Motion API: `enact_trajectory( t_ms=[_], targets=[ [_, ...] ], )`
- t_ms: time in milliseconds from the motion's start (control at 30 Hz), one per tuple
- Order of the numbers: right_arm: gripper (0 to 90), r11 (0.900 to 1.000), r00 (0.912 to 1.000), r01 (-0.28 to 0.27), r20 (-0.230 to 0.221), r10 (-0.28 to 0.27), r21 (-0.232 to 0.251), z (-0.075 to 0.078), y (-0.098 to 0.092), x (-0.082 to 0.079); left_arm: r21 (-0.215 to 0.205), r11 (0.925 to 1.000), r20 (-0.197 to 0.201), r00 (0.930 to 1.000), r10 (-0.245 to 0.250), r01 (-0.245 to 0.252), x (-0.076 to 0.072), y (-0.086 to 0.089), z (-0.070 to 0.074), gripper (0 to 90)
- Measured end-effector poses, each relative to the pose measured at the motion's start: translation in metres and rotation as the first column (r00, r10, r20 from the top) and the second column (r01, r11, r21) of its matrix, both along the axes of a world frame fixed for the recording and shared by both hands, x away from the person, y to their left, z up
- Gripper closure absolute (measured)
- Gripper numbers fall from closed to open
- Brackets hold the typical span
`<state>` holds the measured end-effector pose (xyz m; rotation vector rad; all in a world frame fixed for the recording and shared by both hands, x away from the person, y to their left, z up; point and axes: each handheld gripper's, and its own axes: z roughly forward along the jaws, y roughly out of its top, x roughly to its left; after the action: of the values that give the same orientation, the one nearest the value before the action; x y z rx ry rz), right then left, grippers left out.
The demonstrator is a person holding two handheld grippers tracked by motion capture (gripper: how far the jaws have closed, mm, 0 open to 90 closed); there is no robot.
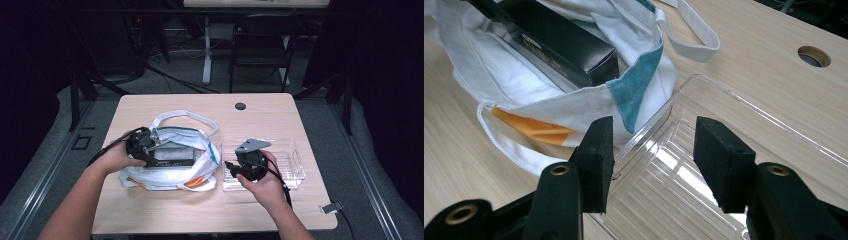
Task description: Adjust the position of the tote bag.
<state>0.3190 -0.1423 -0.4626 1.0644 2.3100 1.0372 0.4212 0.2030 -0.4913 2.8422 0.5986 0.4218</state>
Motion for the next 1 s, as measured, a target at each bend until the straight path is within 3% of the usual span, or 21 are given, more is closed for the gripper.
enact_trajectory(
  t_ms=[733,1000],
  targets=[
    [50.4,1.000,1.0000,0.001,-0.007,-0.001,-0.001,-0.002,0.000,0.000,0.073,0.9958,-0.022,0.9983,-0.054,0.055,0.009,-0.013,-0.020,29.5],
    [50.4,1.000,1.0000,-0.002,-0.006,0.002,-0.009,-0.002,0.000,0.000,0.081,0.9942,-0.031,0.9971,-0.069,0.071,0.011,-0.015,-0.025,29.3]
  ],
)
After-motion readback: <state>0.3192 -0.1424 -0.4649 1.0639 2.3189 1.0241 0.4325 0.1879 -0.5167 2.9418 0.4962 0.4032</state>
